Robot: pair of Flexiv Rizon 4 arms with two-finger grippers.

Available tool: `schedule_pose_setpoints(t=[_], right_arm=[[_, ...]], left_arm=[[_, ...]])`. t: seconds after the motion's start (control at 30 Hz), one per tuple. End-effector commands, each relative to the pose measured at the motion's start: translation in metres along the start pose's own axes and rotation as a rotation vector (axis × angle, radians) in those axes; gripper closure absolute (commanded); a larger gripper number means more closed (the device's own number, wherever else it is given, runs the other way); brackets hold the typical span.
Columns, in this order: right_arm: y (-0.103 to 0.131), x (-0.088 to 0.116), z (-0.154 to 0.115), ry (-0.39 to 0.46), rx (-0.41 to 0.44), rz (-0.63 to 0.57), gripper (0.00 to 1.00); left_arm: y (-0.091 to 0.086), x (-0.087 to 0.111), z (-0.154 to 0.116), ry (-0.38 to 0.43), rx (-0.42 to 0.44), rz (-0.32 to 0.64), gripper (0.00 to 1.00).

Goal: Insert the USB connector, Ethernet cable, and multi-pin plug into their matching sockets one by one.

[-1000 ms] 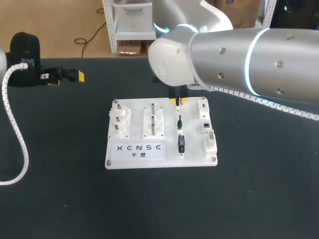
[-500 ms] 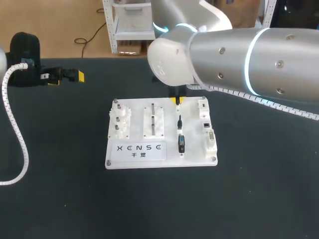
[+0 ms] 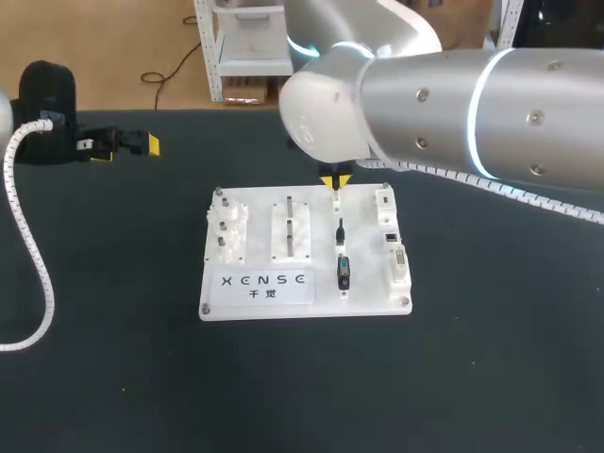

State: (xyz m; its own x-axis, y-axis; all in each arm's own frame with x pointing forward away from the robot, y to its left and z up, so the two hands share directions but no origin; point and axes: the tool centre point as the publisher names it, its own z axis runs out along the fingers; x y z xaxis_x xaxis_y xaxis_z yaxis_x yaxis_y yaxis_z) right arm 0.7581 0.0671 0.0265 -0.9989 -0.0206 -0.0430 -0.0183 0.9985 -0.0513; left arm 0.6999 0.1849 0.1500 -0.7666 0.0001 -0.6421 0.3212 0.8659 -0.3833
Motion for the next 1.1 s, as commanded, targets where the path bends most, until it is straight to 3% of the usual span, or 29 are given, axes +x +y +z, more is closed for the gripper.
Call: schedule_pose_setpoints(t=[0.03, 0.4, 0.73, 1.1], right_arm=[[-0.009, 0.007, -0.009, -0.032, -0.013, 0.006, 1.0], [-0.039, 0.015, -0.021, -0.066, -0.012, 0.018, 1.0], [-0.07, 0.017, -0.006, -0.043, 0.022, 0.074, 1.0], [-0.077, 0.015, -0.002, -0.034, 0.026, 0.085, 1.0]], left_arm=[[0.0, 0.0, 0.0, 0.0, 0.0, 0.0, 0.0], [0.0, 0.0, 0.0, 0.0, 0.0, 0.0, 0.0], [0.0, 0.0, 0.0, 0.0, 0.0, 0.0, 0.0], [0.0, 0.0, 0.0, 0.0, 0.0, 0.0, 0.0]])
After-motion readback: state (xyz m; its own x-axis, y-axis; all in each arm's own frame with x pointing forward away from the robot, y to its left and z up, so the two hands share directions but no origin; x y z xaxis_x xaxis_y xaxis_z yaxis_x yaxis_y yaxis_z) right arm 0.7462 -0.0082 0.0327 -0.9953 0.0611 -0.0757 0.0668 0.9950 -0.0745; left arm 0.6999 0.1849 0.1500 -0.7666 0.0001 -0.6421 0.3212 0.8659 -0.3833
